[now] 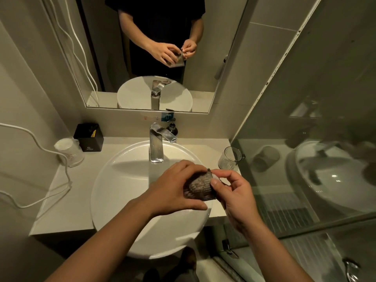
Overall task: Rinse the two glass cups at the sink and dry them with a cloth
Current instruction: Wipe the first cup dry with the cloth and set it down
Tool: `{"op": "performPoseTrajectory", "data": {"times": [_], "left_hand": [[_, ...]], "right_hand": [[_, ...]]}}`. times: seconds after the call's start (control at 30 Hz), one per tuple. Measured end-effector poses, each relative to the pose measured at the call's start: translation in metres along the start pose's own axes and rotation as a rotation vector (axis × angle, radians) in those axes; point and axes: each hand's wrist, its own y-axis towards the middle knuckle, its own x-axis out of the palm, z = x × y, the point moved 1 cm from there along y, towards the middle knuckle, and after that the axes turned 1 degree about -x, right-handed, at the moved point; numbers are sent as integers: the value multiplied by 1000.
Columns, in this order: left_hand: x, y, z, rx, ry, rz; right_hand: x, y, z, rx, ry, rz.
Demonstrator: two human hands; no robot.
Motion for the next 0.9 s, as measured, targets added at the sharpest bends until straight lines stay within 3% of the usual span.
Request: {"op": "performPoseTrajectory", "data": {"times": [0.13,0.3,0.57,0.73,0.9], "left_hand": [[0,2,1,31,-7,50],[-5,5,-3,-16,-177,41],[-14,12,-13,-134,-410,-79],[-14,15,-15,-187,-421,-123],[-7,10,-6,-73,-176,-11]], "right_hand": [[1,0,-2,18,-12,-11],[0,-1,-9,-2,27,-56],[0,-2,-15,-30,60,-145],[3,-2,-15,-40,76,-138],[4,4,-8,-54,37,-15]]}}
